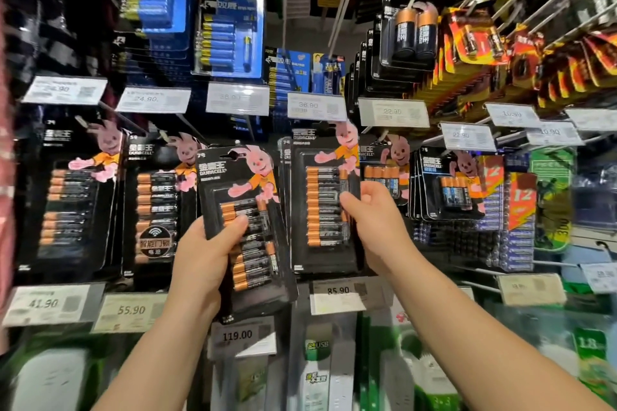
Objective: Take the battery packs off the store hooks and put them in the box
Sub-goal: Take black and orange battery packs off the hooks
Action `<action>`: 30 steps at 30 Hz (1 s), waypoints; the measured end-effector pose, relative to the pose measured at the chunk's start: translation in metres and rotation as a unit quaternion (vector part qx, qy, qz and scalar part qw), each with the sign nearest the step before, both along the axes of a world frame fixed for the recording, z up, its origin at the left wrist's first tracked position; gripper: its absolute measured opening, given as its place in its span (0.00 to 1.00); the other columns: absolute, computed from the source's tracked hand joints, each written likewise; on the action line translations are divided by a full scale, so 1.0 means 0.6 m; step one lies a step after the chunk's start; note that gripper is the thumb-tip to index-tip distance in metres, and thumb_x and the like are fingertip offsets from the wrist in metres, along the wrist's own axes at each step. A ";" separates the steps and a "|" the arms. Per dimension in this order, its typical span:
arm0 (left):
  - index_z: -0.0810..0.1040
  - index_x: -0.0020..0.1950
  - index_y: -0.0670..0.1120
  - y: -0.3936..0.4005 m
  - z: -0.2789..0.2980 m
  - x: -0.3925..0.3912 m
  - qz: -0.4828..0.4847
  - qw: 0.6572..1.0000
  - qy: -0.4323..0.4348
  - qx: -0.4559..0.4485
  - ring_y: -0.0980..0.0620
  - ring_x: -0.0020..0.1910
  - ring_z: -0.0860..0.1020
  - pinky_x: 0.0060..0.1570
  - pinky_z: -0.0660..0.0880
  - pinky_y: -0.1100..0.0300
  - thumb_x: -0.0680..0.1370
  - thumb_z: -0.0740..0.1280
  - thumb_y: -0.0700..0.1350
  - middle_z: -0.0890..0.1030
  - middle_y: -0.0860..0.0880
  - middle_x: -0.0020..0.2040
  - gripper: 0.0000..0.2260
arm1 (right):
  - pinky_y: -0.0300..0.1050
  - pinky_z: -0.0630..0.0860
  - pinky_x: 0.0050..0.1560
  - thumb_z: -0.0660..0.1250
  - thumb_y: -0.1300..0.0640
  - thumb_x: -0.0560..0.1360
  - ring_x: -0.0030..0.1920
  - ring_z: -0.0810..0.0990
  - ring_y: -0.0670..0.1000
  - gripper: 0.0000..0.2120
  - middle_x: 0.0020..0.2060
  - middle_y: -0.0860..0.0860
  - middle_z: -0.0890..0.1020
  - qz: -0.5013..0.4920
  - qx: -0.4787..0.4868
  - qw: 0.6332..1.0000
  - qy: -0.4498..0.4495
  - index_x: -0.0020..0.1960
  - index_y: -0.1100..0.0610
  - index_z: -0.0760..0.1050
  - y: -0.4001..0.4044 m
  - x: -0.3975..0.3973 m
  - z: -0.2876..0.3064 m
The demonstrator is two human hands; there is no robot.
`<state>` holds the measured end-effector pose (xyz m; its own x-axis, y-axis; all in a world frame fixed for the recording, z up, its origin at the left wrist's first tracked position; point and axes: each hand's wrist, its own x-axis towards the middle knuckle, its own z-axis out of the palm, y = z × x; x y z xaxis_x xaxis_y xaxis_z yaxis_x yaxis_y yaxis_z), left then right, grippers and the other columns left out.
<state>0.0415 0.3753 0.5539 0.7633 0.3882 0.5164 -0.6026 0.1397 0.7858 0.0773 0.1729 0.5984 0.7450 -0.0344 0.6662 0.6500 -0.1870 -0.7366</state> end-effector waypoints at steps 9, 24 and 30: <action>0.80 0.50 0.48 0.017 -0.008 -0.012 0.008 1.000 0.003 -0.011 0.43 0.47 0.84 0.46 0.80 0.49 0.77 0.70 0.41 0.85 0.44 0.48 0.04 | 0.36 0.71 0.40 0.63 0.55 0.79 0.47 0.80 0.47 0.15 0.48 0.50 0.82 -0.017 0.001 0.999 0.032 0.64 0.59 0.71 0.012 0.026 -0.012; 0.80 0.51 0.47 -0.005 0.008 -0.015 -0.020 0.999 -0.014 0.035 0.46 0.45 0.85 0.46 0.81 0.49 0.77 0.70 0.43 0.86 0.46 0.47 0.04 | 0.40 0.67 0.45 0.64 0.53 0.79 0.45 0.75 0.44 0.12 0.48 0.47 0.77 -0.066 -0.011 0.996 0.059 0.61 0.53 0.69 0.011 0.022 -0.037; 0.80 0.51 0.47 -0.032 0.013 -0.004 -0.035 0.998 -0.021 0.041 0.54 0.40 0.83 0.39 0.79 0.59 0.77 0.71 0.44 0.85 0.52 0.41 0.04 | 0.37 0.73 0.45 0.65 0.50 0.77 0.47 0.77 0.43 0.09 0.49 0.46 0.77 -0.048 -0.065 0.996 -0.037 0.55 0.51 0.72 0.014 -0.035 -0.051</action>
